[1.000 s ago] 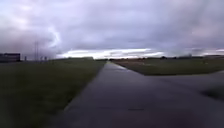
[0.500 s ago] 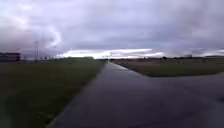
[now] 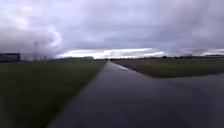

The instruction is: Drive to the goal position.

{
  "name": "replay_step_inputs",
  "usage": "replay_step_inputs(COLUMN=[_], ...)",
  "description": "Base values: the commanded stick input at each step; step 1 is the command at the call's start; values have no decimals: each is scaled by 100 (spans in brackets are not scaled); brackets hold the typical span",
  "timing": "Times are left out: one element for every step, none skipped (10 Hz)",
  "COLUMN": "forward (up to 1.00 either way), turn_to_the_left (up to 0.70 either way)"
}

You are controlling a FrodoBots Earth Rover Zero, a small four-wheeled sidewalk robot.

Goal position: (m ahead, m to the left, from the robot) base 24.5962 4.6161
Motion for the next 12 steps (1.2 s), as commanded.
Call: replay_step_inputs(forward=[70, 70, 70, 70, 70, 70, 70, 70, 70, 70, 70, 70], turn_to_the_left=[0, 0, 0, 0, 0, 0, 0, 0, 0, 0, 0, 0])
